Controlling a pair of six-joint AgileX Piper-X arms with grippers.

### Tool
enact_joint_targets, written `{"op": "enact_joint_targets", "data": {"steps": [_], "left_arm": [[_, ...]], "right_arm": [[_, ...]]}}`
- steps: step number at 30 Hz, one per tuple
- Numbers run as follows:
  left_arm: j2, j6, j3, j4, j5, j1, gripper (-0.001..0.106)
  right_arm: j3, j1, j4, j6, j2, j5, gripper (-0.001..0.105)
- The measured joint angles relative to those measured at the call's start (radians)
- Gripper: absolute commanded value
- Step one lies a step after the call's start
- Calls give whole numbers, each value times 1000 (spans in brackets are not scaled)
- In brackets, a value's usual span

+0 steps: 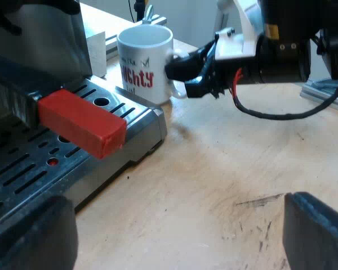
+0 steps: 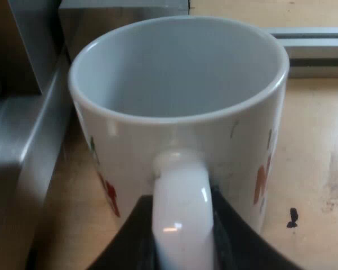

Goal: Remove mug from coffee machine

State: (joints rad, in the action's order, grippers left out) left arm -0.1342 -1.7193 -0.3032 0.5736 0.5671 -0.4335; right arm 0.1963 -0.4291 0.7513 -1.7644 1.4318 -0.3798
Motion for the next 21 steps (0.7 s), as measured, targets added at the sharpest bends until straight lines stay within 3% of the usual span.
{"op": "enact_joint_targets", "data": {"steps": [13, 16, 18, 20, 21], "left_arm": [[0, 0, 0, 0, 0, 0, 77], [0, 0, 0, 0, 0, 0, 77], [0, 0, 0, 0, 0, 0, 77], [0, 0, 0, 0, 0, 0, 77], [0, 0, 0, 0, 0, 0, 77]], "right_arm": [[-10, 0, 15, 0, 4, 0, 2], [-10, 0, 15, 4, 4, 0, 20], [-10, 0, 15, 18, 4, 0, 44], [-10, 0, 19, 19, 4, 1, 58], [-10, 0, 19, 19, 4, 1, 60]]}}
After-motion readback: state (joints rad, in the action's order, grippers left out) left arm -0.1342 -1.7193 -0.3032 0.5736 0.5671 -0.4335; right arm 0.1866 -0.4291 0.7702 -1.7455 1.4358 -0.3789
